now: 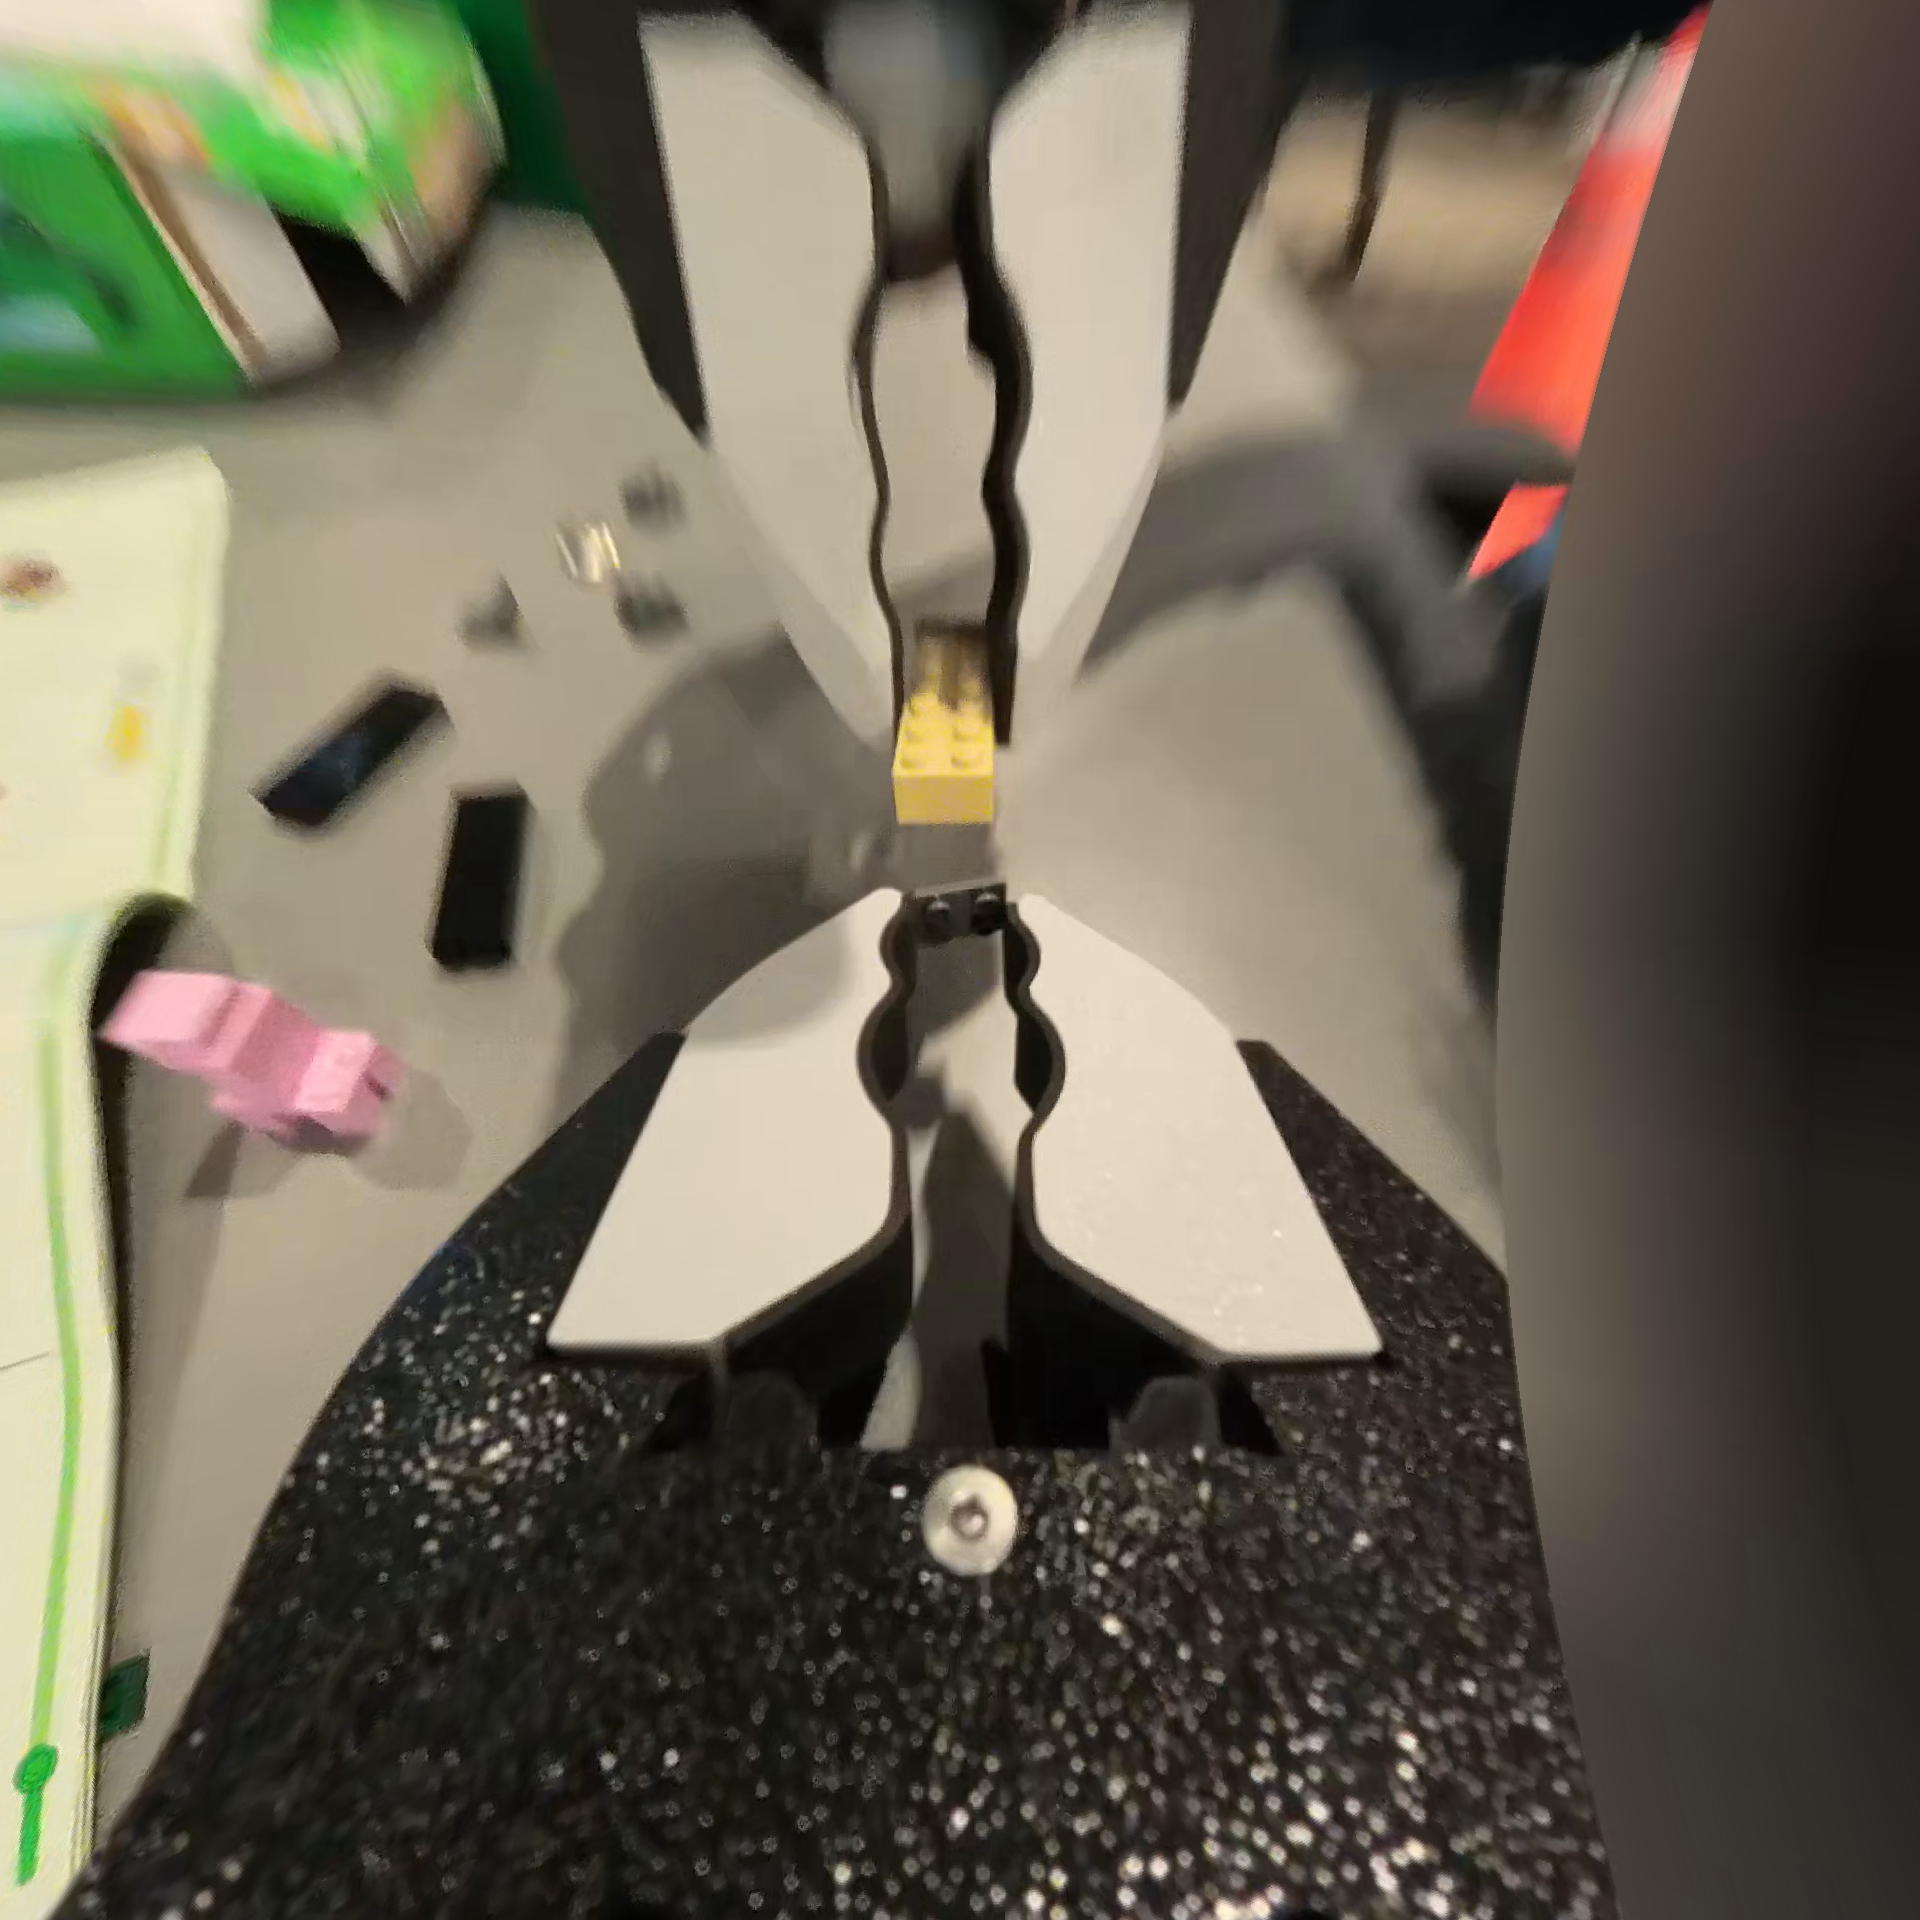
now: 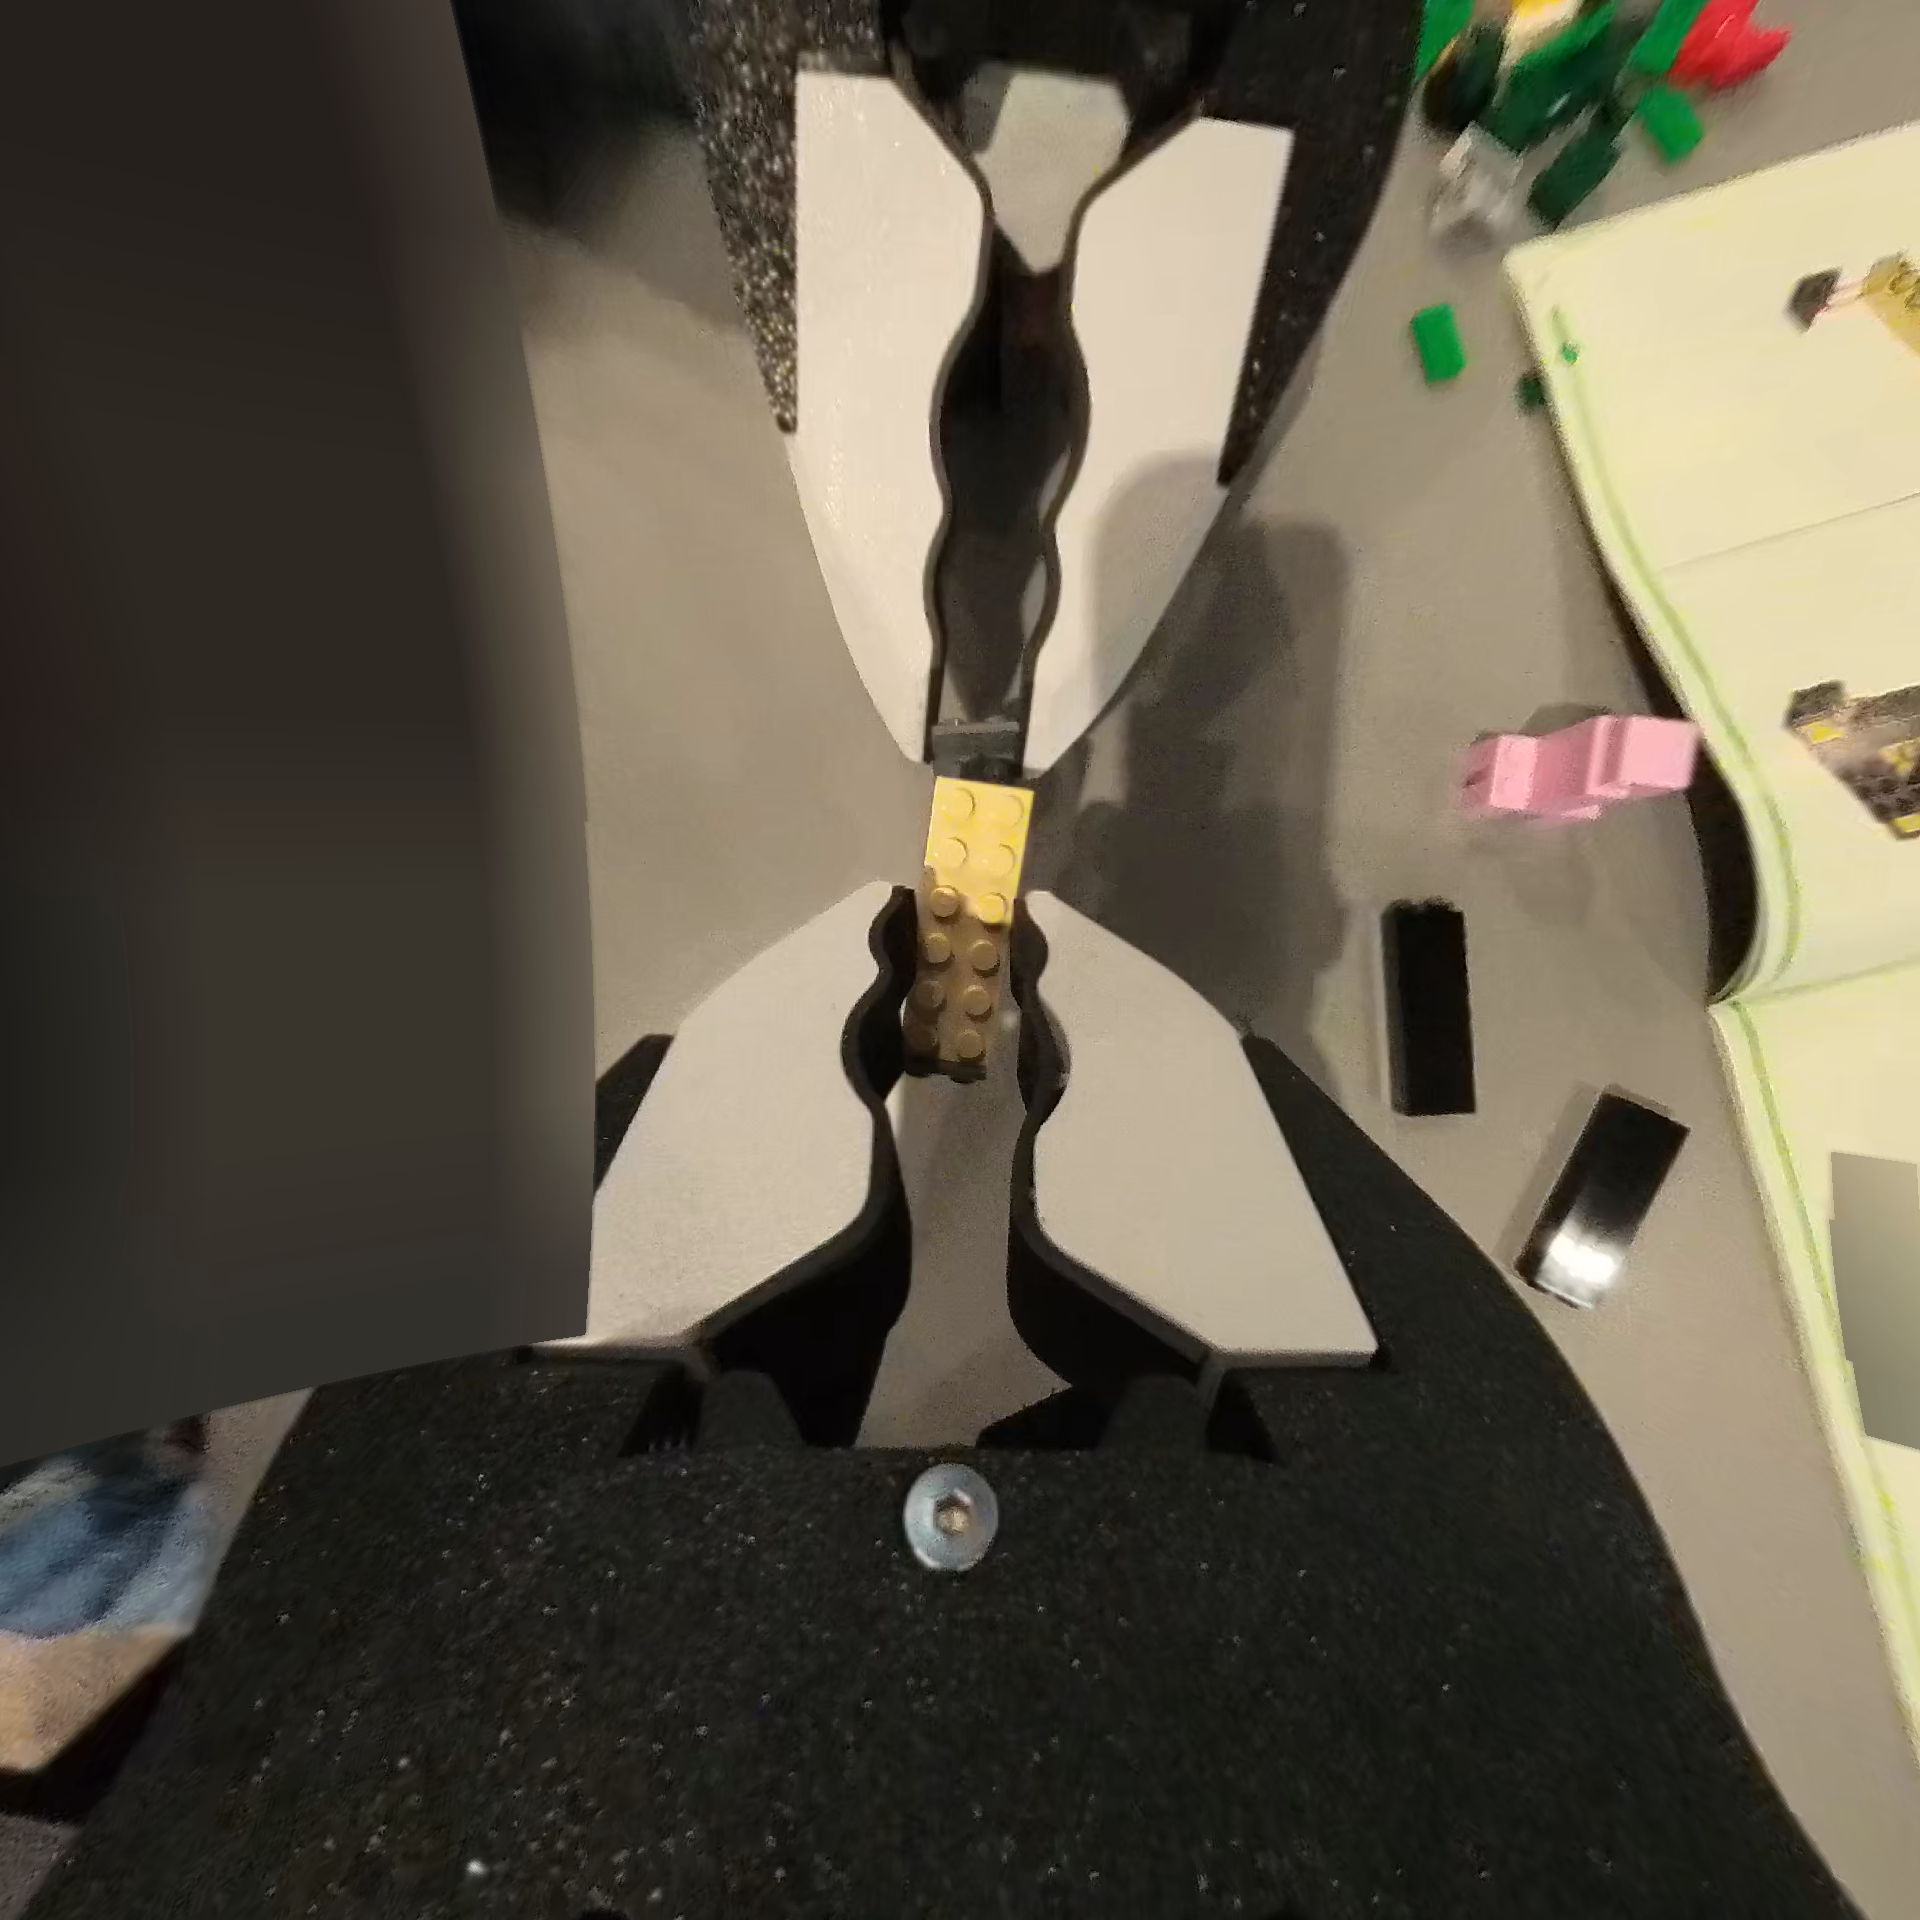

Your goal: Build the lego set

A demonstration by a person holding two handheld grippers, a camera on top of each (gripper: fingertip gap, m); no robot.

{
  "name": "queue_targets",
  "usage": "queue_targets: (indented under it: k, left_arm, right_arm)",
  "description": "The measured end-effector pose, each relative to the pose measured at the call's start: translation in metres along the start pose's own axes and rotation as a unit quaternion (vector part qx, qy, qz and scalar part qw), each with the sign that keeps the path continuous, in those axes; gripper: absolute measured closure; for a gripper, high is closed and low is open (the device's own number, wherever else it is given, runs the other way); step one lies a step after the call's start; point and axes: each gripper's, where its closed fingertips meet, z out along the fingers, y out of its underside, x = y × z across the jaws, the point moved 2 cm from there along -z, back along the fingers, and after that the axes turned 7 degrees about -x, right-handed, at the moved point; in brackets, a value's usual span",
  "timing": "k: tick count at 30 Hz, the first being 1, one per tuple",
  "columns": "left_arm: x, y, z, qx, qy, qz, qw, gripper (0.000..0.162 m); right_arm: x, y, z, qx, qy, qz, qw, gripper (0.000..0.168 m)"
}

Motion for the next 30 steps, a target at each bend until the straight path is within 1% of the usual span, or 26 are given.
queue_targets:
  k: [3,9,14,19,22,30]
  left_arm:
    - [0.003,0.012,0.012,-0.056,-0.001,0.016,0.998,0.147]
    - [0.002,0.025,0.017,-0.109,-0.013,0.029,0.994,0.147]
    - [0.003,0.032,0.022,-0.138,-0.014,0.039,0.990,0.146]
    - [0.004,0.033,0.021,-0.140,-0.003,0.030,0.990,0.146]
    - [0.004,0.035,0.020,-0.145,-0.005,0.024,0.989,0.139]
    - [0.001,0.036,0.019,-0.145,-0.015,0.017,0.989,0.135]
  right_arm:
    - [-0.002,0.011,0.013,-0.035,0.013,-0.009,0.999,0.151]
    - [-0.006,0.015,0.031,-0.051,0.007,-0.011,0.999,0.152]
    - [-0.008,0.018,0.044,-0.065,0.011,-0.027,0.997,0.152]
    - [-0.007,0.018,0.048,-0.064,0.012,-0.024,0.998,0.152]
    - [-0.006,0.018,0.048,-0.064,0.012,-0.025,0.998,0.152]
    - [-0.003,0.014,0.044,-0.065,0.018,-0.046,0.997,0.152]
